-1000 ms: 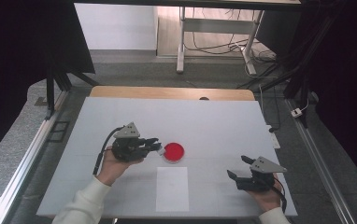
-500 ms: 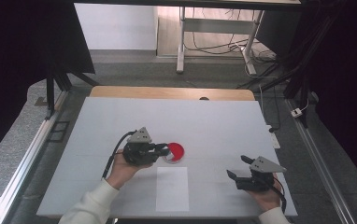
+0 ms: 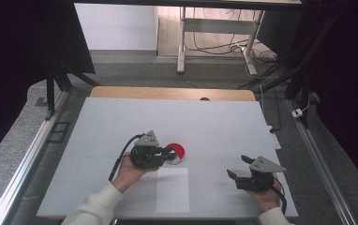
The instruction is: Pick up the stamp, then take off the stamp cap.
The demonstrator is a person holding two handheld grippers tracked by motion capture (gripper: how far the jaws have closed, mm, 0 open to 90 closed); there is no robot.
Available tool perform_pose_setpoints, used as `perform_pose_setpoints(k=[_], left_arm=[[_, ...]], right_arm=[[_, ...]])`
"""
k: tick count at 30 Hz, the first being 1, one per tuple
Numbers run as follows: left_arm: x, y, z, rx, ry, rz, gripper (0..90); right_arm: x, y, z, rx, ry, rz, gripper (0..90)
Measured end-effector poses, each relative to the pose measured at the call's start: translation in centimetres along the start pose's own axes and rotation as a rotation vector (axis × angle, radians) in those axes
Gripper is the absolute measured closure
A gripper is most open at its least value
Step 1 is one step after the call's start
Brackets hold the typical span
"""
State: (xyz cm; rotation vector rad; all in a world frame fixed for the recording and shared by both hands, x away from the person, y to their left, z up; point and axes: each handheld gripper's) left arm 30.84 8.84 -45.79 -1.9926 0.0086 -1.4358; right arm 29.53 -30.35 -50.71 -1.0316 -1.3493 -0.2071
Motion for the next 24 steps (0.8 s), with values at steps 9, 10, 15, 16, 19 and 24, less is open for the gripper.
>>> perform_pose_setpoints(k=[9, 10, 15, 16, 19, 24], left_arm=[[0.0, 0.2, 0.0, 0.008, -0.001, 0.008, 75.6], [0.0, 0.2, 0.0, 0.010, -0.004, 0.007, 75.6], [0.0, -0.3, -0.2, 0.019, -0.004, -0.002, 75.6], [0.0, -0.3, -0.2, 0.018, -0.006, -0.007, 75.6], [0.0, -0.4, -0.1, 0.011, -0.013, -0.015, 75.6], [0.0, -0.4, -0.1, 0.012, -0.016, -0.015, 75.6]], right_arm=[[-0.1, -0.2, 0.3, -0.016, -0.007, -0.001, 19.5], [-0.1, -0.3, 0.4, -0.017, -0.006, -0.004, 19.5], [0.0, -0.4, 0.6, -0.017, -0.009, -0.025, 19.2], [0.1, -0.4, 0.7, -0.018, -0.010, -0.025, 19.2], [0.2, -0.3, 0.8, -0.016, -0.012, -0.029, 19.3], [0.4, -0.1, 1.1, -0.008, -0.001, -0.031, 19.9]])
Point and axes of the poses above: each handheld gripper's, and its own axes: y roughly forward along the jaws, x roughly out of its top, z roughly to its left
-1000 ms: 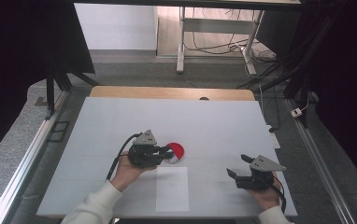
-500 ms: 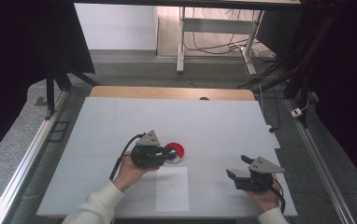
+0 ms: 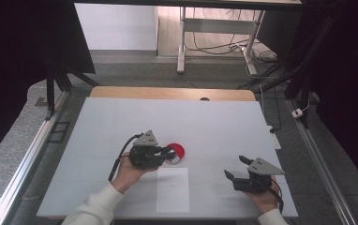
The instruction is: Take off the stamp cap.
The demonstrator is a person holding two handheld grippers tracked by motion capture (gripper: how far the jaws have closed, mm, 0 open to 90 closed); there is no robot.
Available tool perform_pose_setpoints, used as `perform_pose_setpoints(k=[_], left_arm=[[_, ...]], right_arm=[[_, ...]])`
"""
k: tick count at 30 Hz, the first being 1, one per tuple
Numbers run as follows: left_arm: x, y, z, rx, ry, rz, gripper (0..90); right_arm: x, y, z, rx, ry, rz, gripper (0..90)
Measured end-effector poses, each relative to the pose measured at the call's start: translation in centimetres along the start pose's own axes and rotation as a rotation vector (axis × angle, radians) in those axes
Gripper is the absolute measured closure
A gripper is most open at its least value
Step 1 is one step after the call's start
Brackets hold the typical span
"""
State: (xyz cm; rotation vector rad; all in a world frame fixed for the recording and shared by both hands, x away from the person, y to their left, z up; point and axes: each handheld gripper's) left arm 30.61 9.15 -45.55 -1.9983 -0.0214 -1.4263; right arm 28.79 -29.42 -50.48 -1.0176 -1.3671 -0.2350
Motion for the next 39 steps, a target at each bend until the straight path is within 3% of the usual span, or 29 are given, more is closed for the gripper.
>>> perform_pose_setpoints(k=[23, 39], left_arm=[[-0.3, 0.2, 0.1, -0.001, -0.019, -0.005, 75.6], [-0.3, 0.2, 0.3, 0.002, -0.039, -0.016, 75.6]], right_arm=[[0.7, 1.3, 1.6, 0.032, -0.004, 0.028, 22.2], [1.5, 2.3, 2.9, 0.047, 0.014, -0.006, 22.9]])
Point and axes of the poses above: each handheld gripper's, and its own axes: y roughly forward along the jaws, x roughly out of its top, z roughly to its left
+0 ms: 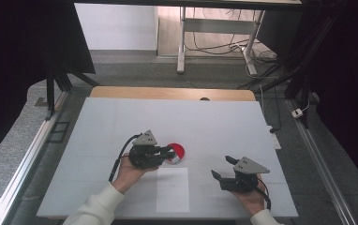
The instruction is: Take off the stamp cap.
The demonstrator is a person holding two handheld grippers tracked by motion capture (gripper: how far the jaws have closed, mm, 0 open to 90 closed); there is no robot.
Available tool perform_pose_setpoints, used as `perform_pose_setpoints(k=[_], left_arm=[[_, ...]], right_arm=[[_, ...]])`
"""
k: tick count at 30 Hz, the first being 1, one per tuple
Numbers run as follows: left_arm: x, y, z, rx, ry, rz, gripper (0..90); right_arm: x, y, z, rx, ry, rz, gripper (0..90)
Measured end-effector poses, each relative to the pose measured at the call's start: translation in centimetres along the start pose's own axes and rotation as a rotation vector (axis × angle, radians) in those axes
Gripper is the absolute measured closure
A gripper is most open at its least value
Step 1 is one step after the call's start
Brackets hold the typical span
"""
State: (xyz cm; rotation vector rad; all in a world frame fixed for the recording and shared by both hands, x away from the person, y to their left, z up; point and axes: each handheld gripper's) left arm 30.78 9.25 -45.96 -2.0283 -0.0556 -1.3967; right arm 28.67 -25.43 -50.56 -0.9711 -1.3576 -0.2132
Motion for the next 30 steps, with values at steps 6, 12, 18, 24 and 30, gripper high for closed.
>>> perform_pose_setpoints(k=[6, 12, 18, 24, 30], left_arm=[[0.0, 0.0, -0.1, -0.009, -0.002, -0.008, 75.6], [0.1, 0.0, 0.0, -0.011, -0.011, -0.016, 75.6], [0.1, 0.1, -0.1, -0.013, -0.013, -0.018, 75.6], [0.1, 0.3, -0.1, -0.015, -0.011, -0.016, 75.7], [0.1, 0.4, -0.2, -0.015, -0.008, -0.011, 75.6]], right_arm=[[0.3, 0.5, 0.5, -0.010, 0.001, 0.000, 23.6], [0.5, 1.0, 1.1, -0.003, -0.009, 0.000, 24.7], [0.9, 1.6, 1.9, 0.002, -0.014, -0.008, 26.4], [1.2, 2.0, 2.8, 0.000, -0.031, -0.032, 28.4], [1.5, 2.8, 3.7, 0.018, -0.049, -0.028, 28.6]])
Point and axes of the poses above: each handheld gripper's, and its own axes: y roughly forward along the jaws, x roughly out of its top, z roughly to its left
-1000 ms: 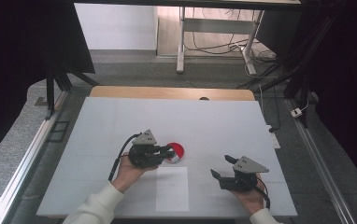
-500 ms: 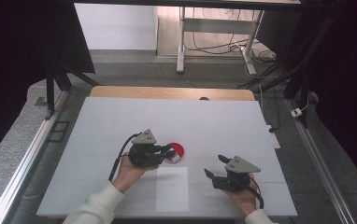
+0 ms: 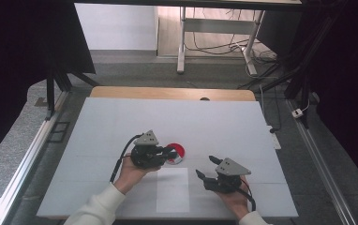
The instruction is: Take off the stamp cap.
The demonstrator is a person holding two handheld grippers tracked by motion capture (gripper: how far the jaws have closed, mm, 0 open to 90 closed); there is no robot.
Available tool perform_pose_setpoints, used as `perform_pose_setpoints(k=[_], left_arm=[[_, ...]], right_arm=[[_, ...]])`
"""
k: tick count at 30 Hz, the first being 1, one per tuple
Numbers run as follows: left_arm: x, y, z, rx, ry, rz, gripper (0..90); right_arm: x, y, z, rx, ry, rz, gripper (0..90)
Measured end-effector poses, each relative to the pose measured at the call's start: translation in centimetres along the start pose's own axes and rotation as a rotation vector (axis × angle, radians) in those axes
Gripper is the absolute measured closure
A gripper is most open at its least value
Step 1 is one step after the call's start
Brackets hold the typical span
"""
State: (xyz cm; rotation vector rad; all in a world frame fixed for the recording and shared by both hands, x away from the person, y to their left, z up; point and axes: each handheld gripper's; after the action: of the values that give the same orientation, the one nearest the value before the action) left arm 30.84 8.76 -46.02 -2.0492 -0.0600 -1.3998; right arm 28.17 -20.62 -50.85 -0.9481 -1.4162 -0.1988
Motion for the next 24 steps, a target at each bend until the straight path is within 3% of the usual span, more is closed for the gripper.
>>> perform_pose_setpoints(k=[24], left_arm=[[0.1, 0.6, -0.5, -0.007, 0.009, 0.007, 75.6]], right_arm=[[0.8, 1.6, 1.9, 0.051, -0.028, -0.008, 29.1]])
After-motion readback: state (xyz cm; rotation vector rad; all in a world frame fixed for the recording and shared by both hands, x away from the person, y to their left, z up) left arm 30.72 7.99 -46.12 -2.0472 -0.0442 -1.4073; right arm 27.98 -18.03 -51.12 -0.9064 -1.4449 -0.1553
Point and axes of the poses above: each handheld gripper's, and its own axes: y roughly forward along the jaws, x roughly out of its top, z roughly to its left
